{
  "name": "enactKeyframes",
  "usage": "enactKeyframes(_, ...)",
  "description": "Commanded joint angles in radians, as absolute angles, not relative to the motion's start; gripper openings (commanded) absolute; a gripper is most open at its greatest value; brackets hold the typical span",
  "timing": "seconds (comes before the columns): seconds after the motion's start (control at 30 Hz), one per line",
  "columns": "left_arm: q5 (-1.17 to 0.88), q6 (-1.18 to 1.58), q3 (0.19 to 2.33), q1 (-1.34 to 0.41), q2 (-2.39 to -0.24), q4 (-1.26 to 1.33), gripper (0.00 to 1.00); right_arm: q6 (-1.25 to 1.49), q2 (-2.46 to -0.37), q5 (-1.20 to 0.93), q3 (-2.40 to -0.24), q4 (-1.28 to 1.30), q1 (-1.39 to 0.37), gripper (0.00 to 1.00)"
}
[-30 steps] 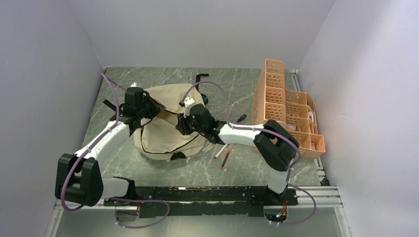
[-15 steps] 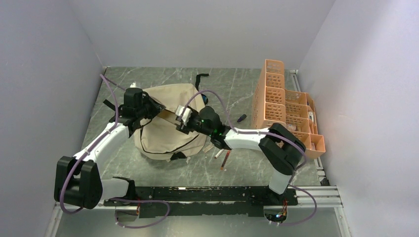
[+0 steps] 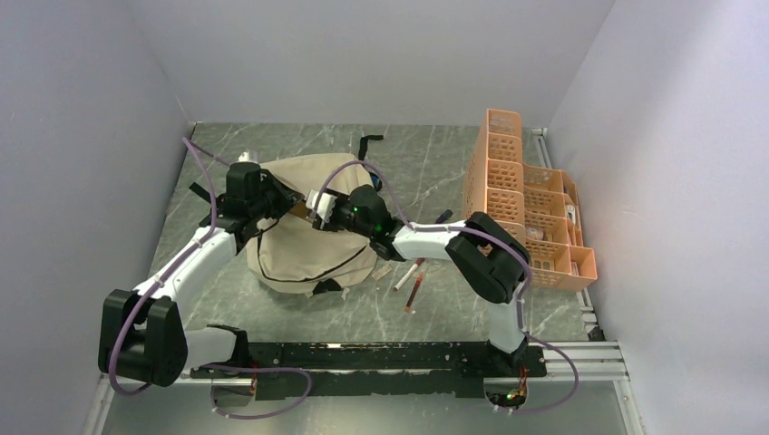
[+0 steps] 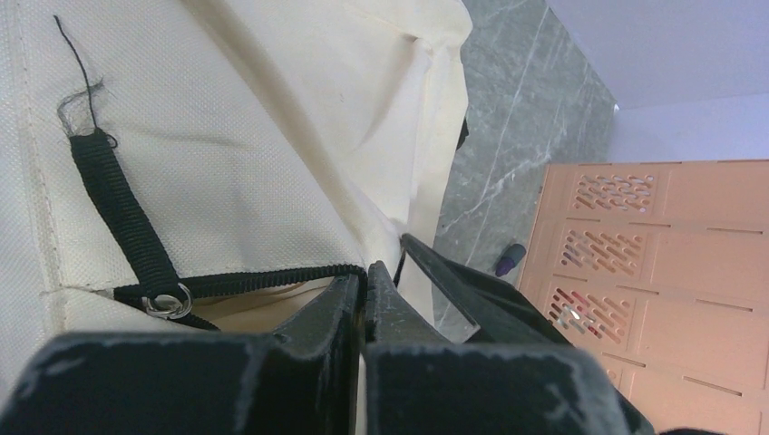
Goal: Pack the student bag
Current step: Adjust the student bag at the center of the board.
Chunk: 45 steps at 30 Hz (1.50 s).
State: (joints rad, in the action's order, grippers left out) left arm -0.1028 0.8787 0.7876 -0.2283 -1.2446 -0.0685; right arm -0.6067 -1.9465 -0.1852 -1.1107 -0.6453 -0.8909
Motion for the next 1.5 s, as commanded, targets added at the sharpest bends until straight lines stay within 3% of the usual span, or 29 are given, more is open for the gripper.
enactKeyframes(0.0,-0.168,0.878,0.795,-0.233,-1.210,0.018,0.05,-0.601,-1.972,-0.189,-1.141,-0.695,-0.856,0.45)
enactKeyframes(0.13,-0.180,0.876,0.792,-0.233,-1.210,0.026,0.07,-0.560,-1.973,-0.189,-1.135,-0.740,-0.836,0.27)
enactKeyframes(0.33,-0.201,0.895,0.779,-0.233,-1.210,0.047,0.37,-0.513,-1.970,-0.210,-1.128,-0.818,-0.824,0.00)
enactKeyframes(0.53,-0.206,0.925,0.786,-0.233,-1.218,0.054,0.65,-0.487,-1.956,-0.227,-1.135,-0.844,-0.824,0.00)
enactKeyframes(0.67,-0.204,0.965,0.788,-0.234,-1.225,0.059,0.76,-0.461,-1.940,-0.257,-1.141,-0.844,-0.825,0.00)
enactKeyframes(1.1,-0.185,1.140,0.696,-0.297,-1.215,0.161,0.82,-0.388,-1.927,-0.238,-1.125,-0.876,-0.827,0.00)
enactKeyframes(1.47,0.037,0.779,0.880,-0.304,-1.142,-0.186,0.82,-0.375,-1.923,-0.235,-1.102,-0.885,-0.826,0.00)
